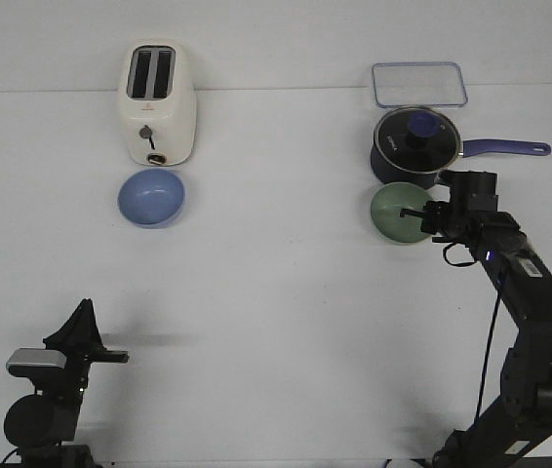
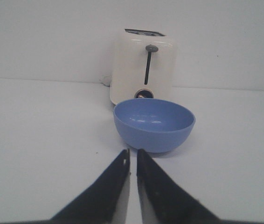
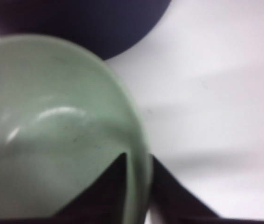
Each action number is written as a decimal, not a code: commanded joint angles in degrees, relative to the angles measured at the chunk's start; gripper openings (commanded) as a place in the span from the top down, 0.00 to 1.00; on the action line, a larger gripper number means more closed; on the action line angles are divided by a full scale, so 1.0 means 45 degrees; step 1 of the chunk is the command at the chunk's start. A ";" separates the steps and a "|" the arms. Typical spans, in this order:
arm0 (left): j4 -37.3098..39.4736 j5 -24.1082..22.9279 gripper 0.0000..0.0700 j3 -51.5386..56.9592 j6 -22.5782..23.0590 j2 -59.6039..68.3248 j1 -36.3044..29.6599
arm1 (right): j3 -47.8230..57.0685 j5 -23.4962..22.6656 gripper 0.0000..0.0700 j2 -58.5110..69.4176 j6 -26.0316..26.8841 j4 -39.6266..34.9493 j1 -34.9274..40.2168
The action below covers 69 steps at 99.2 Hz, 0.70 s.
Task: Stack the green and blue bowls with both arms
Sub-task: 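Reach the right gripper forward and grasp the pale green bowl rim, then carry the green bowl toward the robot and set it down centrally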
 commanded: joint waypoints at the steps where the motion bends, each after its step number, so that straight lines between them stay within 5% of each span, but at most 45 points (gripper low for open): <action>1: 0.0131 0.0015 0.98 -0.0257 0.0005 -0.0024 0.0000 | 0.0457 -0.0272 1.00 -0.0029 -0.0296 -0.0126 -0.0049; 41: 0.0131 0.0015 0.98 -0.0257 0.0005 -0.0024 0.0000 | 0.0296 -0.2055 1.00 -0.4080 -0.0559 -0.2157 0.1166; 69: 0.0131 0.0015 0.98 -0.0257 0.0005 -0.0024 0.0000 | -0.2477 -0.1768 1.00 -0.6742 0.0515 -0.1938 0.5450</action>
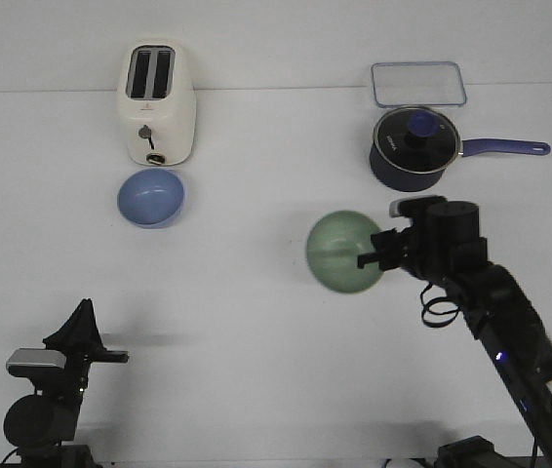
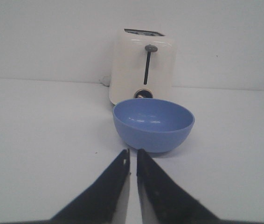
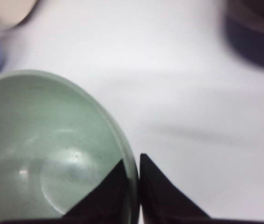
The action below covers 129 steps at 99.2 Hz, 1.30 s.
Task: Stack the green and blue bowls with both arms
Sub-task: 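Carry the green bowl toward the robot and set it down centrally, then release the green bowl and pull the right gripper back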
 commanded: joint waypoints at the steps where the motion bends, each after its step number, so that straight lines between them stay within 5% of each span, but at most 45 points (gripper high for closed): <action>1: 0.0136 0.0015 0.98 -0.0257 0.0005 -0.0024 0.0000 | -0.0423 0.0282 1.00 0.0044 0.0602 0.0257 0.1039; 30: 0.0136 0.0015 0.98 -0.0257 0.0005 -0.0024 0.0000 | -0.2535 0.1229 1.00 0.0185 0.1967 0.1651 0.4541; 72: 0.0141 0.0015 0.98 -0.0257 -0.0053 -0.0024 0.0000 | -0.2934 0.2103 1.00 0.2108 0.1617 0.1831 0.4974; 84: 0.0141 0.0015 0.98 -0.0257 -0.0121 -0.0024 0.0000 | -0.2934 0.1525 0.77 0.2263 0.1588 0.2132 0.4969; 95: 0.0141 0.0015 0.98 -0.0257 -0.1452 -0.0024 0.0000 | -0.2880 0.1447 0.59 0.2108 0.1535 0.2205 0.4935; 129: 0.0073 0.0015 0.98 0.0063 -0.6203 -0.0010 0.0000 | -0.2875 0.2302 0.59 -0.0913 0.0364 0.1802 0.2710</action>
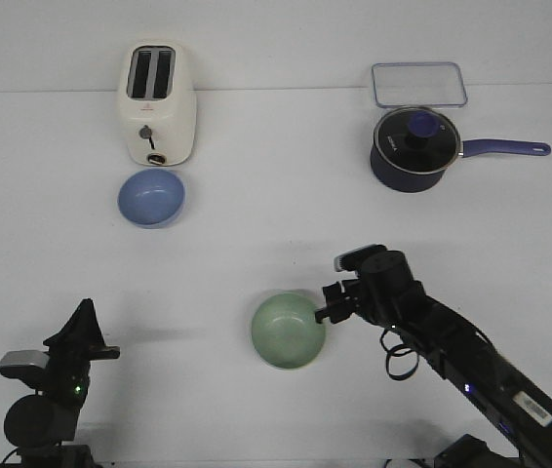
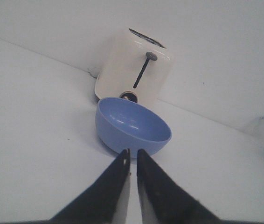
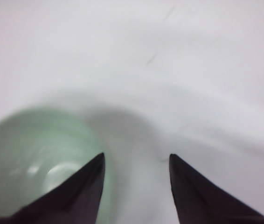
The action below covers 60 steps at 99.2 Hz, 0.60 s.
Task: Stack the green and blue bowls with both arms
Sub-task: 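Release the green bowl and pull the right gripper back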
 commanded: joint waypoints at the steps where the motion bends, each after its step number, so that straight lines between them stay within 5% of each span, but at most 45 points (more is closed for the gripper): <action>1: 0.0049 0.0019 0.98 0.0078 -0.1666 0.0000 0.0000 | 0.0121 0.0452 0.59 -0.0578 -0.0432 -0.0083 -0.0500; 22: -0.1389 0.0272 0.98 0.1438 -0.1996 0.0651 0.0000 | -0.1943 0.1496 0.60 -0.3691 -0.0403 0.1214 -0.2132; 60: -0.3371 0.0447 0.98 0.6955 0.0724 0.8845 0.0015 | -0.4260 0.1452 0.60 -0.6581 -0.0155 0.1656 -0.2885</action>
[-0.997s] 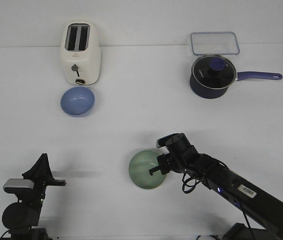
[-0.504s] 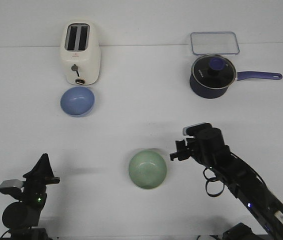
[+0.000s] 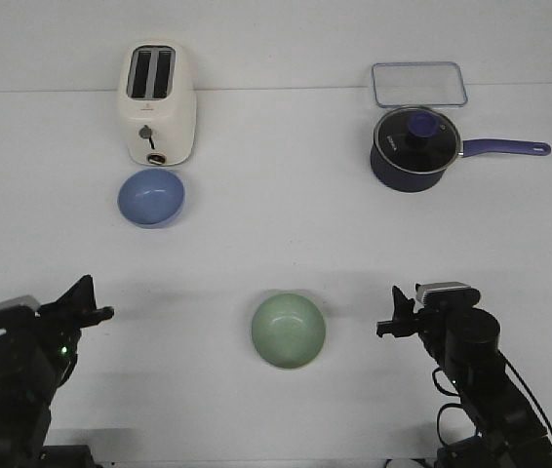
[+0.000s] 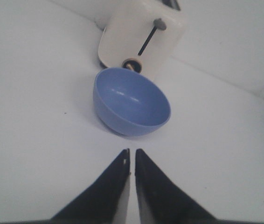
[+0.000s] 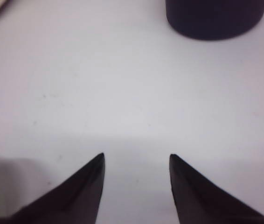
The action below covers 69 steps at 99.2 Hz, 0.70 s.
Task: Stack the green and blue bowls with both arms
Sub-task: 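Release the green bowl and pull the right gripper back, then reach the left gripper to the blue bowl and grasp its rim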
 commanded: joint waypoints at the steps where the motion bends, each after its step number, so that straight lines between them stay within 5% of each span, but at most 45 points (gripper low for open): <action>1: 0.0010 0.0010 0.98 0.1025 0.0665 0.2079 0.0015 | 0.0010 -0.0029 0.60 0.0078 0.0083 0.0039 0.0068; 11: 0.0000 0.0049 0.88 0.2463 0.0704 0.4707 0.0015 | 0.0010 -0.0151 0.60 0.0092 0.0083 0.0034 0.0083; 21: 0.0243 0.0049 0.37 0.3721 0.0952 0.7125 0.0015 | 0.0010 -0.0155 0.60 0.0087 0.0078 0.0000 0.0083; 28: 0.0374 0.0049 0.15 0.4444 0.0986 0.8510 0.0015 | 0.0010 -0.0165 0.60 0.0087 0.0078 -0.0121 0.0083; 69: 0.0617 0.0316 0.17 0.8019 0.1059 1.4707 0.0049 | 0.0010 -0.0345 0.60 0.0087 0.0073 -0.0432 0.0083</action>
